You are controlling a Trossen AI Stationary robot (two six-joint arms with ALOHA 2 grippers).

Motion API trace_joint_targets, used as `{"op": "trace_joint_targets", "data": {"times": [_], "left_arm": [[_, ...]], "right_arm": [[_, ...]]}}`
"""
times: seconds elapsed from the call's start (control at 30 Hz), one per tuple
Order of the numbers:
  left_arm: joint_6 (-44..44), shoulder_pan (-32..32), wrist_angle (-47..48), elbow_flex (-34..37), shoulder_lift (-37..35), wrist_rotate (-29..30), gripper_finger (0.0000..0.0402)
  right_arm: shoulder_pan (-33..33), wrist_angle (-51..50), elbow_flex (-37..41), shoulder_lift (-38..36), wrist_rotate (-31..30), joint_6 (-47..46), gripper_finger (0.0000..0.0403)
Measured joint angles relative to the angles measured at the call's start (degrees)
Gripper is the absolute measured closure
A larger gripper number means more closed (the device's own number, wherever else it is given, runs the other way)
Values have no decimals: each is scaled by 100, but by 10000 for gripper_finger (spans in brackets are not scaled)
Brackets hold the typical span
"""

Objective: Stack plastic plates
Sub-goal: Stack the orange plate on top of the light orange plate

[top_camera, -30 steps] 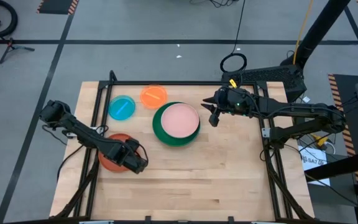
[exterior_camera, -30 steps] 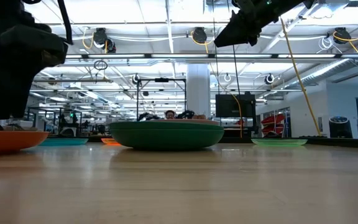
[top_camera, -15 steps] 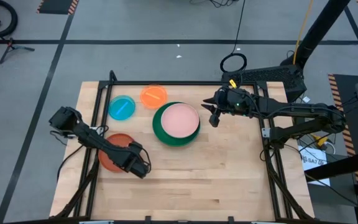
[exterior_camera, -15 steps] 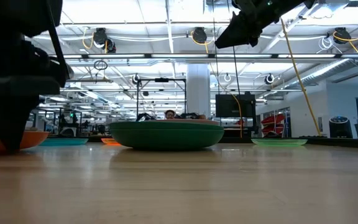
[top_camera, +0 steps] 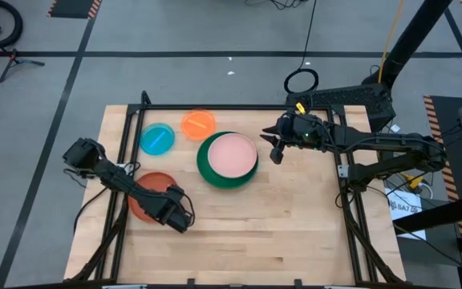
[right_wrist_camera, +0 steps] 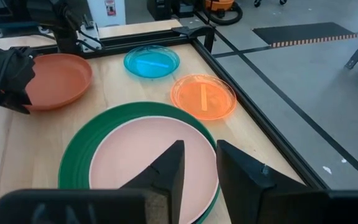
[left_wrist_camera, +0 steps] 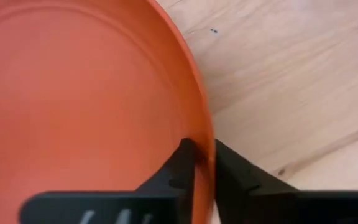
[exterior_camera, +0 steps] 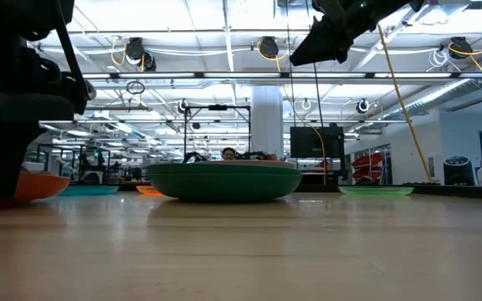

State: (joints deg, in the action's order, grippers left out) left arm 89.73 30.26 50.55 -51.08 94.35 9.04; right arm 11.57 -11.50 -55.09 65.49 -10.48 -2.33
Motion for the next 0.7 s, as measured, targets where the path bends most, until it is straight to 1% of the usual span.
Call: {"op": "trace_joint_targets", "data": {"times": [0.07,0.13,0.27,0.4,0.47,0.6,0.7], "left_arm": [[-105,0,184,-137,12,-40,380],[-264,4,557,-424,19,-78,389],[-644,4,1482,-1201,19,-32,390],[-1240,4,2326,-2099,17,296,390],[-1785,4,2532,-2497,17,554,390],[-3182,4,2543,-3179,17,1181,390],[-4182,-55,2461,-3433,10,1730,390]], "right_arm": [[-2,-19,0,1,0,0,314],[-2,-21,0,-1,2,2,314],[-2,-28,0,1,0,2,314],[-4,-38,0,1,2,2,314],[-4,-55,0,0,4,2,314],[-4,-73,0,1,4,2,314],[-4,-88,0,0,4,2,314]]}}
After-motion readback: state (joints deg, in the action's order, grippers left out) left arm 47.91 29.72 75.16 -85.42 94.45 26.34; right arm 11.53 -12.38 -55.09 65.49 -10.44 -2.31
